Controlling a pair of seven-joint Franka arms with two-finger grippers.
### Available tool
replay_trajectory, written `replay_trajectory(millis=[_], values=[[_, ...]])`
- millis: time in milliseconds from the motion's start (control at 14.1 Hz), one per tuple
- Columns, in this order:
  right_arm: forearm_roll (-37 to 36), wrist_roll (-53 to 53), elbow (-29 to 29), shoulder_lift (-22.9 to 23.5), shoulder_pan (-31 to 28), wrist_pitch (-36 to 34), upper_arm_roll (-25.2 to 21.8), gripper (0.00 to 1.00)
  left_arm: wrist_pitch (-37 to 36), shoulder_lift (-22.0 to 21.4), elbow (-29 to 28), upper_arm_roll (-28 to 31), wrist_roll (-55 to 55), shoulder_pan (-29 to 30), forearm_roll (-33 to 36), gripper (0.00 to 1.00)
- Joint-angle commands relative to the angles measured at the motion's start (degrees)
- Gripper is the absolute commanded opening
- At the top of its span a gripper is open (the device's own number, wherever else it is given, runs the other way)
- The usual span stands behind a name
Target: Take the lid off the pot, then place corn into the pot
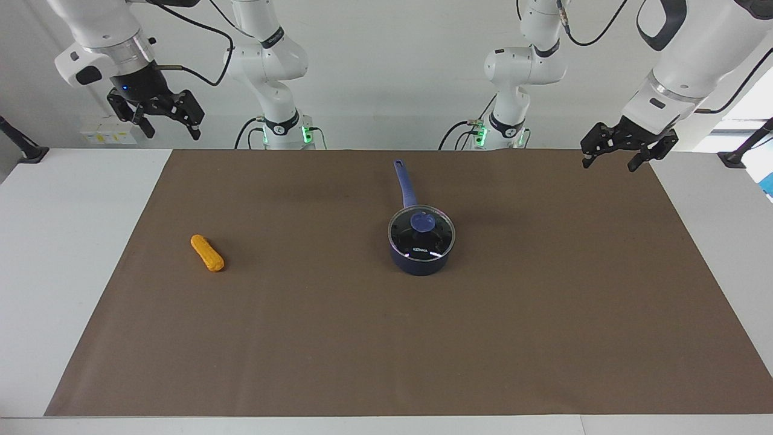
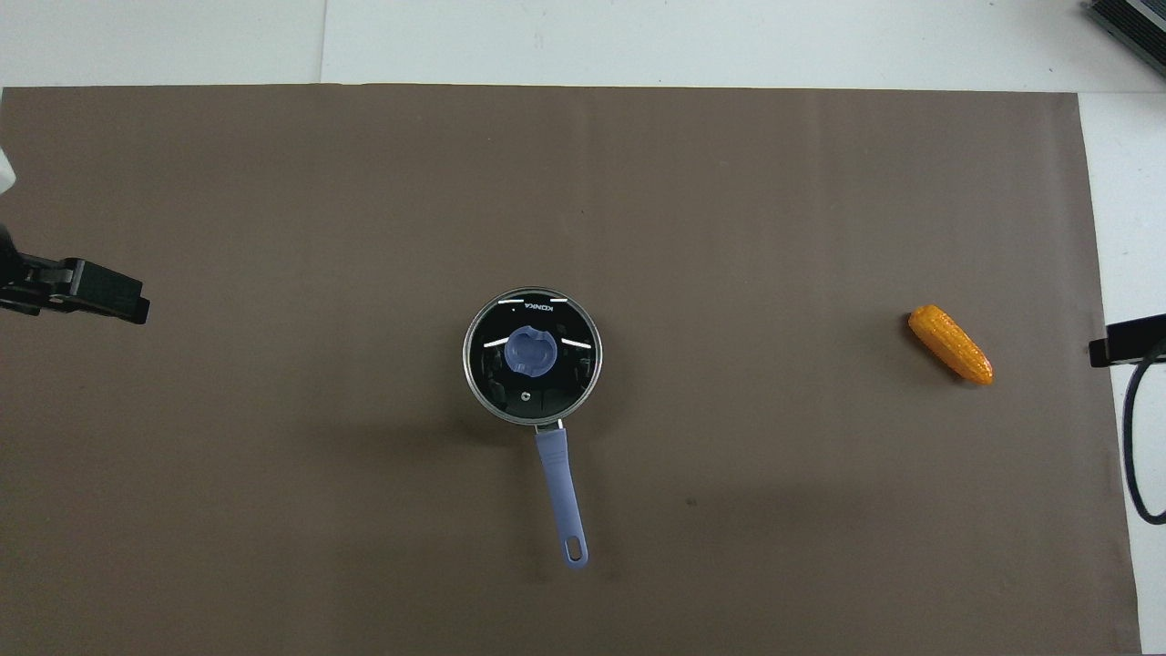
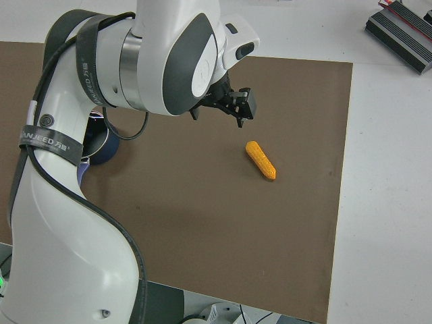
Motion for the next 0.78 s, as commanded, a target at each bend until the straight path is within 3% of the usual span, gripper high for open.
replay_trajectory(millis=[0, 708], values=[[0.65, -1.17, -0.95, -1.18, -0.02, -0.74, 0.29, 1.00, -1.14, -0.78, -0.20, -0.12, 1.59, 0.43, 0.35, 1.00], [0.65, -1.17, -0.95, -1.10, -0.10, -0.65, 0.20, 1.00, -0.27, -2.09, -2.30, -0.12, 1.07, 0.43, -0.09, 1.00]])
